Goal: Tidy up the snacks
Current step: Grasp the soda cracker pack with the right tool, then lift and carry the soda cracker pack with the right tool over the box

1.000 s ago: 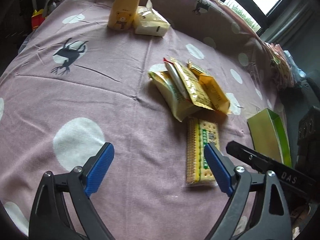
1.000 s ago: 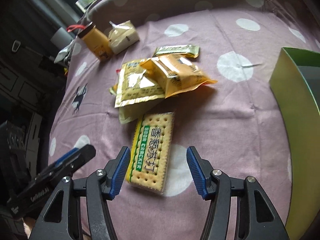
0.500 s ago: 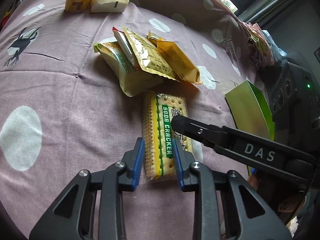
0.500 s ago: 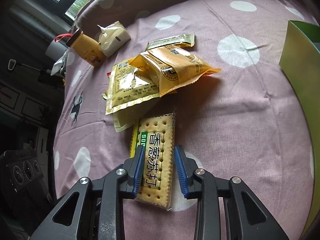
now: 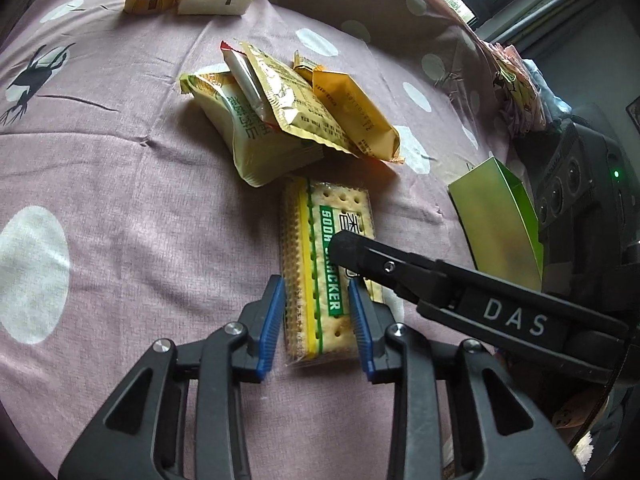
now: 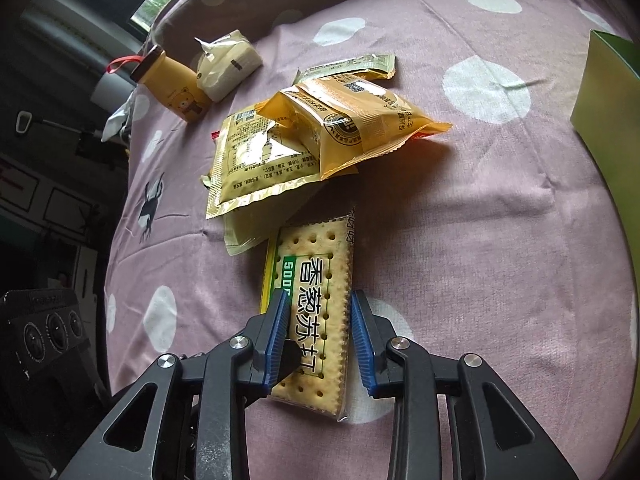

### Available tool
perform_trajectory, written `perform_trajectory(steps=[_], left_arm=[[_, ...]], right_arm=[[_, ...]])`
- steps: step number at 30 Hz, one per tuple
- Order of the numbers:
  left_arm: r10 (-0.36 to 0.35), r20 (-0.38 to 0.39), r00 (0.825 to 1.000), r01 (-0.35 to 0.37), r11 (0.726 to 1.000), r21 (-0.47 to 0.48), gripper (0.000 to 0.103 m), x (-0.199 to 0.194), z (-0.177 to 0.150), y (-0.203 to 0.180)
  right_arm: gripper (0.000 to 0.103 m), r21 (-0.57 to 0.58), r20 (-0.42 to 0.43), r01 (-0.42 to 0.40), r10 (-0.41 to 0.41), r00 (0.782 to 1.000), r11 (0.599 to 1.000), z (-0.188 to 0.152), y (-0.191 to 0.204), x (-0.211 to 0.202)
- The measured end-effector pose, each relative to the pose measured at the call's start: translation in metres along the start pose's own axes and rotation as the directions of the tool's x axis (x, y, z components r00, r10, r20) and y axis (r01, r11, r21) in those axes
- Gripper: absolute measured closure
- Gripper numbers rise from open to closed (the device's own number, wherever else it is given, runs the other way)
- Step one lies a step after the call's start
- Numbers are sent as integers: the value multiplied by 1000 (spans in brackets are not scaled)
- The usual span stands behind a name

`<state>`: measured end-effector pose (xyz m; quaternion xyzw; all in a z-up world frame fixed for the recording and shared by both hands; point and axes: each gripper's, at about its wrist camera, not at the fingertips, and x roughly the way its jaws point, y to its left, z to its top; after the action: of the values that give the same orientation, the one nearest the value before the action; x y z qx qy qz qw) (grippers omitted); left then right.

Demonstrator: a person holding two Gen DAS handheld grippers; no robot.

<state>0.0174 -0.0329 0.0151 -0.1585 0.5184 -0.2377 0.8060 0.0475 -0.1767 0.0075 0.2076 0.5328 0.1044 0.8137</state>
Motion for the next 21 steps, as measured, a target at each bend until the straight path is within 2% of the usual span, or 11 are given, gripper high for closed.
perform_trajectory(steps=[9, 21], left_arm=[[19, 21, 1000, -20, 999, 46, 70, -14, -3, -12], [13, 113, 993, -25, 994, 103, 68, -49, -4, -28]], right_arm=[[69, -84, 47, 52, -48, 998, 995, -8, 20, -16], [69, -114, 141, 22, -5, 990, 993, -18, 40, -56]])
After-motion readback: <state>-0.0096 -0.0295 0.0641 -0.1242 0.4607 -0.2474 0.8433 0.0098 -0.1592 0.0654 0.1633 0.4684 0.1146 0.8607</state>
